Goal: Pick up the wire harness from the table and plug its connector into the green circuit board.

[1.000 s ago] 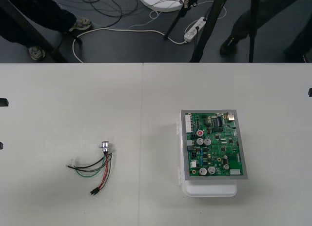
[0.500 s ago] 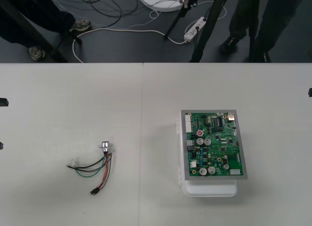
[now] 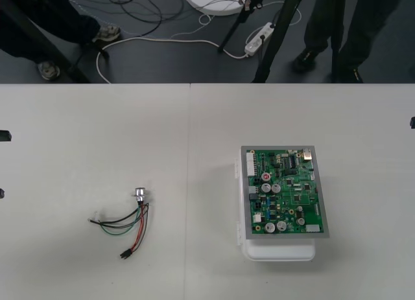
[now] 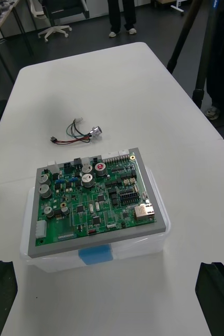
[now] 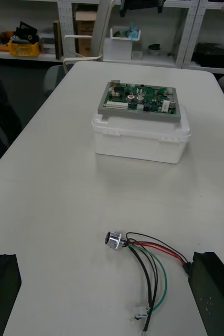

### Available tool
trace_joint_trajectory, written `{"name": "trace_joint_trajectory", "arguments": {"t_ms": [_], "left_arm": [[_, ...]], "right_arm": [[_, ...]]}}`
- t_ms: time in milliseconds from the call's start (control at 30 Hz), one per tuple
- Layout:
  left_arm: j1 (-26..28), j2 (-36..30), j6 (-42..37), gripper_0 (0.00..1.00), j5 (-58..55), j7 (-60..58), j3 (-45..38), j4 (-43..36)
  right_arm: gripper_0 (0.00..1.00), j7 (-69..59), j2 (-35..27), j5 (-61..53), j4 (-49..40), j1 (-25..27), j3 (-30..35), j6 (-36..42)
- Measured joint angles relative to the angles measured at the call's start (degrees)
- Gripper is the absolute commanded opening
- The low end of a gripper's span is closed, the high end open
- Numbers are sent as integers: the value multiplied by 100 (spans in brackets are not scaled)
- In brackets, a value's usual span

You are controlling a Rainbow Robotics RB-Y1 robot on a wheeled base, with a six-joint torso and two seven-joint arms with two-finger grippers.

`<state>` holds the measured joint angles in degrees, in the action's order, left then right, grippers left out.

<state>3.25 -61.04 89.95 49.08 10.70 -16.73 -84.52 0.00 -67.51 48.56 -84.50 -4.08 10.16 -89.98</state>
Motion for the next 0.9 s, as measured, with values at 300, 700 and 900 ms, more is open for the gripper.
{"name": "trace_joint_trajectory", "arguments": {"t_ms": [300, 700, 900], "left_arm": [[0, 0, 0, 95, 0, 0, 0, 0], [0, 0, 0, 95, 0, 0, 0, 0], [0, 0, 0, 95, 0, 0, 0, 0]], "right_arm": [[100, 0, 0, 0, 0, 0, 0, 0], [100, 0, 0, 0, 0, 0, 0, 0], [100, 0, 0, 0, 0, 0, 0, 0]]}}
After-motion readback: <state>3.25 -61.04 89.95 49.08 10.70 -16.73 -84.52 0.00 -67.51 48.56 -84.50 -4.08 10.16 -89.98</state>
